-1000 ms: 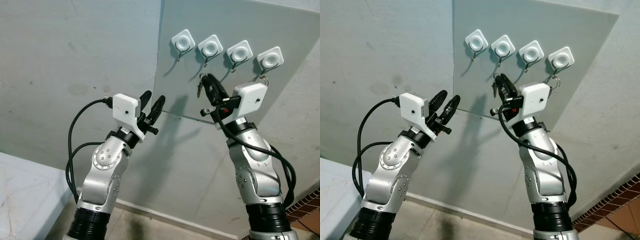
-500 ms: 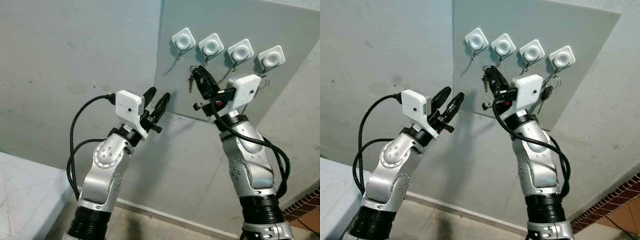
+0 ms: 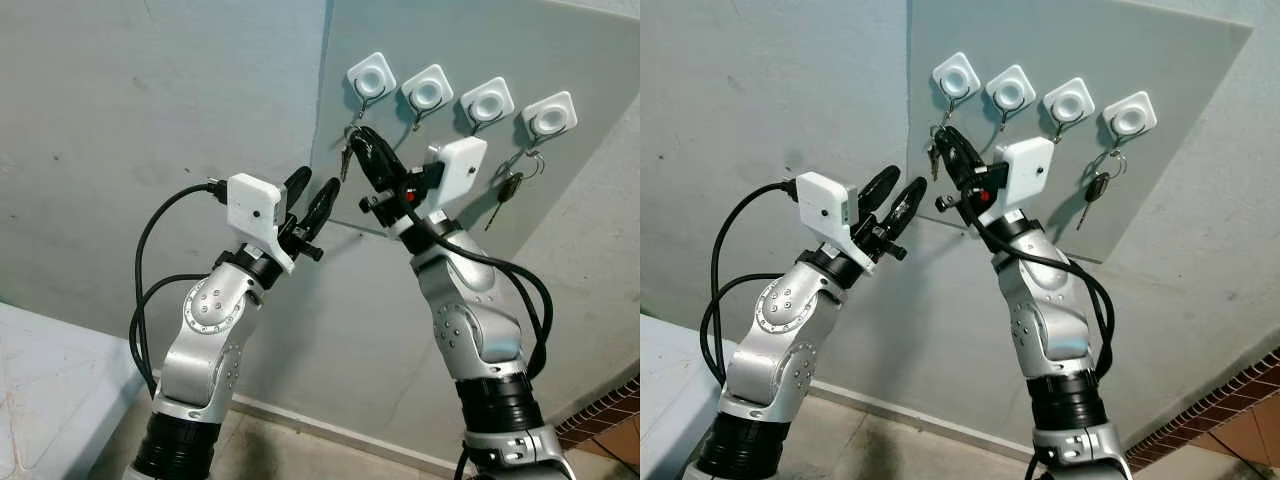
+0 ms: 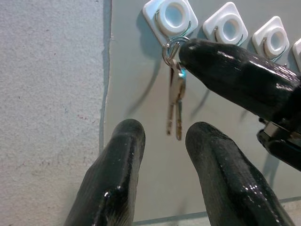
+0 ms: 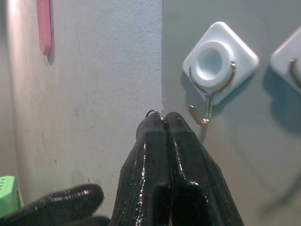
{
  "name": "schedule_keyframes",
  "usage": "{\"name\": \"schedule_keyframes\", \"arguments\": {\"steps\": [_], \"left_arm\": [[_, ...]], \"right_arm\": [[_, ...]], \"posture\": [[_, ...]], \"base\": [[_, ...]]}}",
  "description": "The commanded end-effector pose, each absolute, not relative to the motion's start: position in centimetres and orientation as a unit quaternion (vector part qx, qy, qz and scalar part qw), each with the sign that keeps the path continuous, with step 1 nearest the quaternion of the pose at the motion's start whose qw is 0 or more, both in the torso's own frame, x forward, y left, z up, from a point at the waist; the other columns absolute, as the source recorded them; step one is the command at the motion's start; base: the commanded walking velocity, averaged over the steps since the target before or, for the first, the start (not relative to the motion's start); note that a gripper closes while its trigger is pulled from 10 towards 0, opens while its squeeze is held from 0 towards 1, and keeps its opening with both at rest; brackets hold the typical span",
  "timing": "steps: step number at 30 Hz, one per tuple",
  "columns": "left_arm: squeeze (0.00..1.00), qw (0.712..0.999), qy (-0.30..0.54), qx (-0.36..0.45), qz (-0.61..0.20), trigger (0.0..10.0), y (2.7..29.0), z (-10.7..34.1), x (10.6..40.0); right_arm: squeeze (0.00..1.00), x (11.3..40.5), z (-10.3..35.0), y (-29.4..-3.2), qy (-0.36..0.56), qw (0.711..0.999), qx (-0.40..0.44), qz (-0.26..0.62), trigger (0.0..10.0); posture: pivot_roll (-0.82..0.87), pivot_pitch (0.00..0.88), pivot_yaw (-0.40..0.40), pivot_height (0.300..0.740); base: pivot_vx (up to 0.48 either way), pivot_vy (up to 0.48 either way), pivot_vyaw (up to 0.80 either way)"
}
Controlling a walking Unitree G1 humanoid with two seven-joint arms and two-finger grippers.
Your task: Hang keys on a hook
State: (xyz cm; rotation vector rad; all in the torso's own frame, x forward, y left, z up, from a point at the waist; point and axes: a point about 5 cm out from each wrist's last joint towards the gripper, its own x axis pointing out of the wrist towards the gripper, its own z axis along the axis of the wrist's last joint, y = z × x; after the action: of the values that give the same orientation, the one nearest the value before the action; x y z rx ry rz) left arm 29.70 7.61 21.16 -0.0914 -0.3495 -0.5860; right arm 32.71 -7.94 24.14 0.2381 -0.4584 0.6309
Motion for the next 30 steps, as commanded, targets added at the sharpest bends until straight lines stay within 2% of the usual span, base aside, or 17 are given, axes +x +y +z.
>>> {"name": "schedule_keyframes", "arguments": {"steps": [1, 16, 25, 27, 30], "left_arm": [[0.00, 0.936, -0.188, -0.038, -0.294, 10.0, 7.2, 22.1, 29.4], [0.00, 0.931, -0.203, -0.032, -0.303, 10.0, 7.0, 22.8, 29.1], [0.00, 0.930, -0.201, -0.033, -0.305, 10.0, 6.9, 22.8, 29.1], [0.00, 0.930, -0.201, -0.034, -0.305, 10.0, 6.9, 22.9, 29.1], [0.00, 0.931, -0.201, -0.035, -0.304, 10.0, 6.9, 22.9, 29.1]], "right_arm": [[0.00, 33.1, 24.7, -8.4, -0.227, 0.919, 0.127, 0.296, 10.0], [0.00, 33.7, 24.8, -9.3, -0.208, 0.912, 0.216, 0.278, 10.0], [0.00, 33.8, 24.7, -9.7, -0.182, 0.891, 0.309, 0.277, 10.0], [0.00, 33.9, 24.7, -9.8, -0.178, 0.888, 0.319, 0.280, 10.0], [0.00, 33.7, 24.7, -9.8, -0.185, 0.893, 0.291, 0.287, 10.0]], "posture": [[0.16, 0.000, -0.094, 0.740], [0.16, 0.000, -0.094, 0.740], [0.15, 0.000, -0.089, 0.740], [0.15, 0.000, -0.091, 0.740], [0.15, 0.000, -0.090, 0.740]], "base": [[0.000, 0.000, 0.00], [0.000, 0.000, 0.00], [0.000, 0.000, 0.00], [0.000, 0.000, 0.00], [0.000, 0.000, 0.00]]}}
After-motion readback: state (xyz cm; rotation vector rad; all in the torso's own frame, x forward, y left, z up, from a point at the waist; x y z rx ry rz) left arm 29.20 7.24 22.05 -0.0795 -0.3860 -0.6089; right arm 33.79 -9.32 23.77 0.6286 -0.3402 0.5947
